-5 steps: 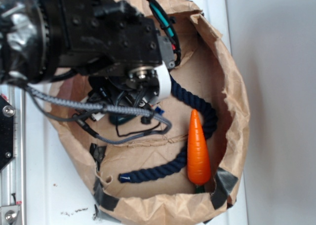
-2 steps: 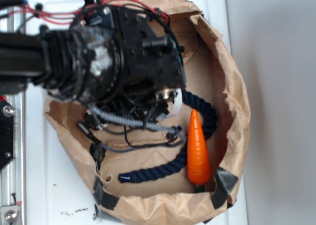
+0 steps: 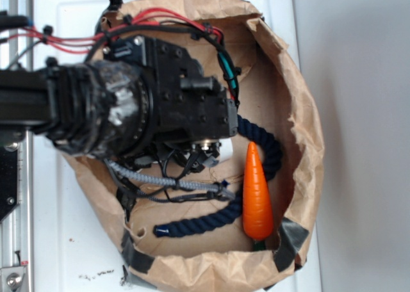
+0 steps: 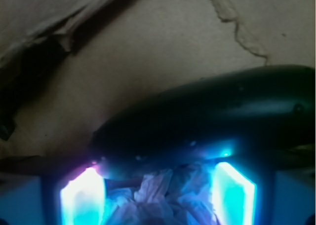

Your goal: Grab the white paper.

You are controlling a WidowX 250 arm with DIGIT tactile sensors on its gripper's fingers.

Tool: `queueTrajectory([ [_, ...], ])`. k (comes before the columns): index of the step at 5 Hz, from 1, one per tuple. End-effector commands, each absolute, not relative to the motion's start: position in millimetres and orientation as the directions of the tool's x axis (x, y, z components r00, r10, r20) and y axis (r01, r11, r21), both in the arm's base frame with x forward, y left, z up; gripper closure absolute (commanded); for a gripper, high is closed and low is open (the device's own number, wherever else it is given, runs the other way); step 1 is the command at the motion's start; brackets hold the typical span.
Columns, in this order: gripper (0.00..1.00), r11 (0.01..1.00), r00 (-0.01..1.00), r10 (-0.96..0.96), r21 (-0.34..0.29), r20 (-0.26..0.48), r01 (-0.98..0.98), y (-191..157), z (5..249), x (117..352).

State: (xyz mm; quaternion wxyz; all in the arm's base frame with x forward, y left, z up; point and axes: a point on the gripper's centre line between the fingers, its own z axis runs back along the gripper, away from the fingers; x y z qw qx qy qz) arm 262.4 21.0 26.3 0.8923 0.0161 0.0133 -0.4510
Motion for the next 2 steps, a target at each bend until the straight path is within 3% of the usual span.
queueTrajectory([
  [1,1.00,0.621,0.624,-0.781,0.092,-0.005,0.778,19.7,47.4,266.4],
  [2,1.00,0.669,0.668,-0.743,0.087,0.049,0.738,27.4,66.9,270.5],
])
